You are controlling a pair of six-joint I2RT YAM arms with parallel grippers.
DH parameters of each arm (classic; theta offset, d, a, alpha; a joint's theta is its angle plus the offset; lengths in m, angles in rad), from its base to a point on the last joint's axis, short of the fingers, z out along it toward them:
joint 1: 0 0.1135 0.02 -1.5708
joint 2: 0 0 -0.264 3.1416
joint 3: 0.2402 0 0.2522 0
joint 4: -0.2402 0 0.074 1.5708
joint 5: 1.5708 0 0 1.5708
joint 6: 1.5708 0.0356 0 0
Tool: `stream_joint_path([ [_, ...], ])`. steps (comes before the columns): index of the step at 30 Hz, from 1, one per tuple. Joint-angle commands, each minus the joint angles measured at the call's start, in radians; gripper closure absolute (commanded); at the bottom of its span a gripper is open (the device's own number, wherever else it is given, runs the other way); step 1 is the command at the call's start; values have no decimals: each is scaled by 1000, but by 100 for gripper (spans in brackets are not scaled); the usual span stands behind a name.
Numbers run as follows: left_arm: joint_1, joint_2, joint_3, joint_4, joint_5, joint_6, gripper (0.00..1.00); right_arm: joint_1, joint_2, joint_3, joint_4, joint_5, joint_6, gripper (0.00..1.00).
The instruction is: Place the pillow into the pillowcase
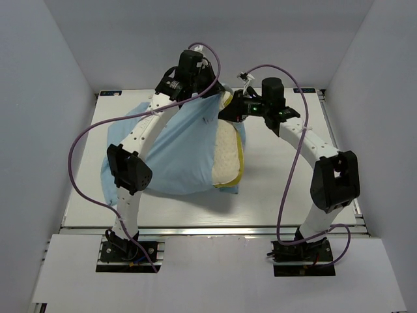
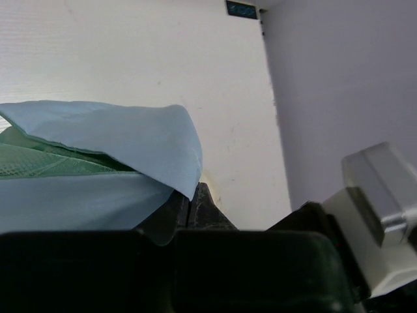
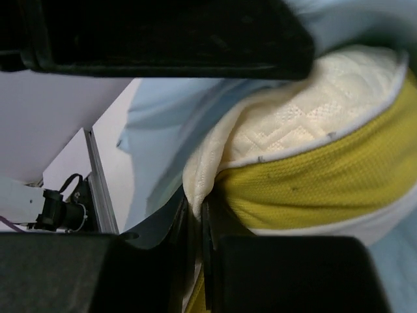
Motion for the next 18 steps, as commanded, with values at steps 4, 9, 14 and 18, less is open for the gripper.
stream_joint_path([
  [4,-64,-66,53,221,203,-128,100,47,-32,-74,111,-21,-3,88],
  [9,-113,-85,52,274,254,-194,100,-12,-54,-168,238,111,-3,83],
  [14,-155,-103,29,317,274,-245,100,-36,-101,-243,381,277,1,78],
  [18,-173,-144,-65,337,257,-251,100,-64,-91,-266,442,377,3,78],
])
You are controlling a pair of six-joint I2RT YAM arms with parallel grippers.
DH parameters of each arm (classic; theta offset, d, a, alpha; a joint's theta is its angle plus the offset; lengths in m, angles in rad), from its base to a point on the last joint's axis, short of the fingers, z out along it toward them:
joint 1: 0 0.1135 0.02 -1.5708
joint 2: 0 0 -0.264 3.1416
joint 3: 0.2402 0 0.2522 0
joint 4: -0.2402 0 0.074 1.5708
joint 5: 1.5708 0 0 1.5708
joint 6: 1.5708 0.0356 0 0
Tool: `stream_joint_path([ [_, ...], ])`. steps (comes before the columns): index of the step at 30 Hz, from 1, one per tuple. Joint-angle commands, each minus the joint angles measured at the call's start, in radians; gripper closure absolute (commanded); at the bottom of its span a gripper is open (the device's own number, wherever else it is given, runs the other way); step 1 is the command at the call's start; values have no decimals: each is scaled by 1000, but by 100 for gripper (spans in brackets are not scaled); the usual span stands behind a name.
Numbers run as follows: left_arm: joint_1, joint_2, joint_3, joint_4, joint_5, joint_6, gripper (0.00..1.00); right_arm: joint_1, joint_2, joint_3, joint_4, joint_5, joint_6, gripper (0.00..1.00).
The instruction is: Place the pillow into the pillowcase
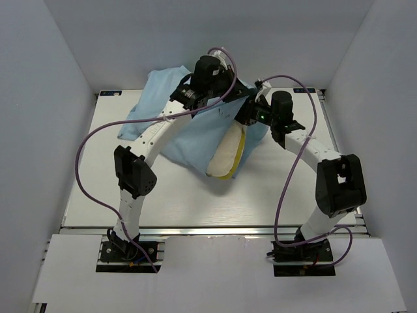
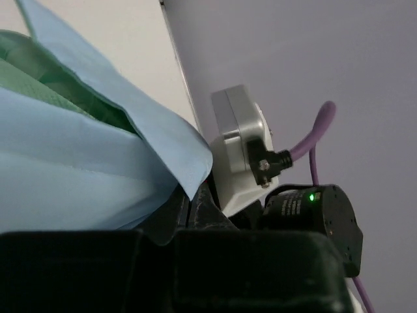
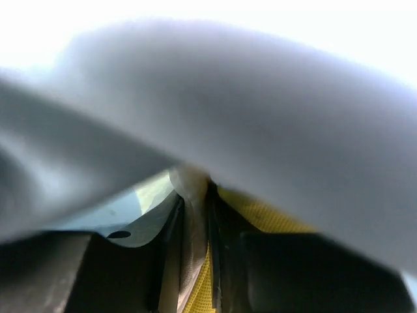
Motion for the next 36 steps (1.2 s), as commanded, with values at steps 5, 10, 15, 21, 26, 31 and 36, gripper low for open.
stream_joint_path([
  [5,-72,-218,-351,229,96,-77,100,-86,-49,-100,315,258,47,74],
  [10,-72,-173,-470,323,47,-77,100,-158,-11,-97,289,172,63,58],
  [15,-66,-8,-272,261,16,-53,94,-184,22,-99,199,-52,-60,50],
  [21,-36,69,-155,257,-25,-28,33,-212,-16,-103,52,-214,-195,11],
  [26,-17,-35,-137,192,-89,113,5,-279,-81,-88,-149,-316,-341,10],
  [31,-23,-239,-300,82,-234,306,2,-288,-171,-85,-497,-316,-589,10],
  [36,-97,-556,-666,71,-381,394,2,-288,-324,-213,-519,-278,-687,11],
])
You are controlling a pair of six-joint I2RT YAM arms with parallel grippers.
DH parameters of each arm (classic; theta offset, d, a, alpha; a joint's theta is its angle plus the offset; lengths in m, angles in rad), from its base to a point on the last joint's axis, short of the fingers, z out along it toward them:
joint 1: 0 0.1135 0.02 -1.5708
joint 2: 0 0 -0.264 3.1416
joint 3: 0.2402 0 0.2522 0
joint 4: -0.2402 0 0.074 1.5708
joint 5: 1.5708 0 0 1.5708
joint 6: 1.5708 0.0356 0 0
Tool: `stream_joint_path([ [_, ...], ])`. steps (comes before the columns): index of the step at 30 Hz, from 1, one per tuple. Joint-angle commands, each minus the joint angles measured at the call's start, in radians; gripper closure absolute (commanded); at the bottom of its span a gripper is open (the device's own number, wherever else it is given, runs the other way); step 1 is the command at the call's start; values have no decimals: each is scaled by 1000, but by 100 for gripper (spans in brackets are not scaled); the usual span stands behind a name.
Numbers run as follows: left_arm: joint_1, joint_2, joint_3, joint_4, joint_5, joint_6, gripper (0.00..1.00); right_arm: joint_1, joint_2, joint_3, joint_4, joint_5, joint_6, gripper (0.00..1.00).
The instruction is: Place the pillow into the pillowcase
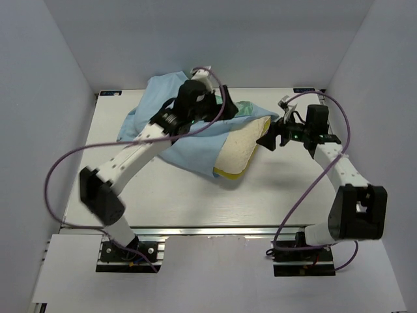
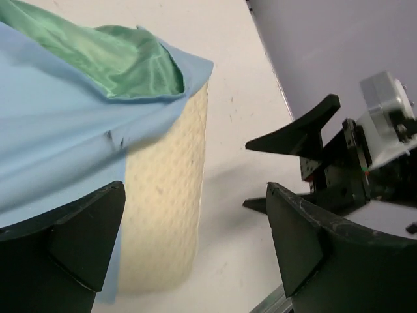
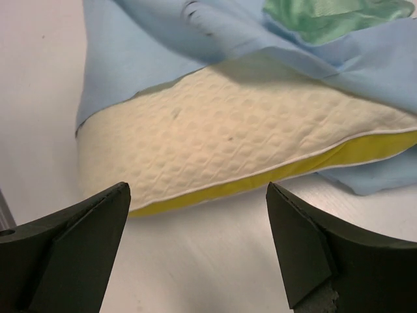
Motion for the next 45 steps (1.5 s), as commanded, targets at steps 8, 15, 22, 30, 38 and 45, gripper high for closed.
stream_joint_path([
  [8,-260,-478,-713,-4,-319,-57,2,47,-174,-159,-125,-173,-254,10],
  [15,-346,-472,-933,116,-488,-226,2,99,-94,-173,-122,5,281,10],
  [22,-354,-277,-866,254,-611,-212,2,104,-120,-283,77,93,464,11],
  [30,-355,-75,-766,323,-747,-221,4,102,-40,-259,169,30,611,11],
  [38,-340,28,-696,323,-772,-233,67,112,61,-211,189,53,641,11],
  [45,-341,-48,-748,328,-746,-224,86,159,196,-135,205,125,635,11],
])
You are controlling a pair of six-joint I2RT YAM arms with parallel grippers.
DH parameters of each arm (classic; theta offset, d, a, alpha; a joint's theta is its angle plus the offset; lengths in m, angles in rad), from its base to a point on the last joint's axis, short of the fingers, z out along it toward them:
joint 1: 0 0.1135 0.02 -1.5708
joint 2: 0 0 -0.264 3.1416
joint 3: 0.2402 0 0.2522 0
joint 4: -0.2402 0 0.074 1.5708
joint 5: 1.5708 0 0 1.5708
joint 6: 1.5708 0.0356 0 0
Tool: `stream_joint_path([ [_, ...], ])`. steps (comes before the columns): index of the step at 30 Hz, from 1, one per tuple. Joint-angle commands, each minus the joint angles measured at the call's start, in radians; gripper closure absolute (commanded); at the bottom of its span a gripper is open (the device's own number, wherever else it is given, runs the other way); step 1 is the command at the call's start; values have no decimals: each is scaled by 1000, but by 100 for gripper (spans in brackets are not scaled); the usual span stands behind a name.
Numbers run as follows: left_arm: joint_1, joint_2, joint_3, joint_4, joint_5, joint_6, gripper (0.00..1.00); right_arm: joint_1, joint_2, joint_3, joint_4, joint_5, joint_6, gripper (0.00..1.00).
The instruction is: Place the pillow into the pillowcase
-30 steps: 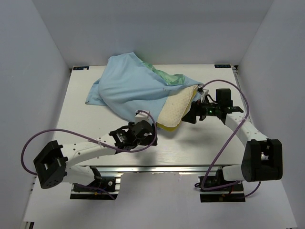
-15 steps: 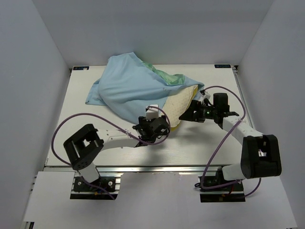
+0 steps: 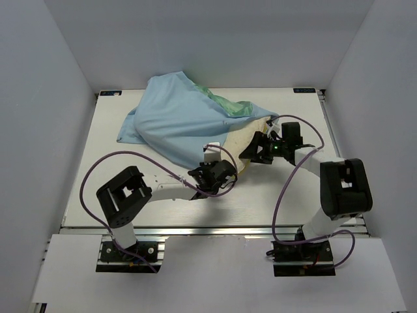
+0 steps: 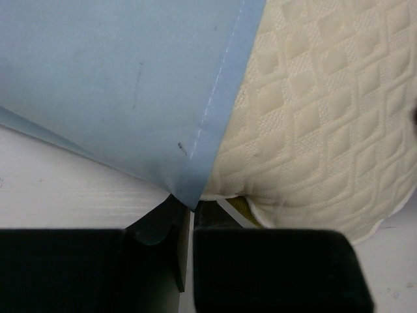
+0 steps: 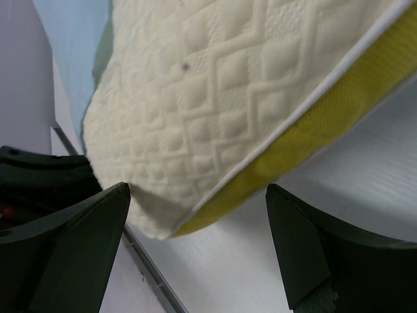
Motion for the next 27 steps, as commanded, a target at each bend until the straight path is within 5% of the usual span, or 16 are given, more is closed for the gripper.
stream_joint_path([
  [1,14,-92,-24,14,-29,10,91,33,73,72,32,44,-1,10],
  [8,12,-259,-67,32,33,76,100,84,169,164,29,39,-19,14],
  [18,14,-452,-106,-55,134,161,100,70,138,236,81,-47,-42,97],
  [27,14,-595,-110,-110,309,224,100,67,89,309,116,-22,-36,100],
])
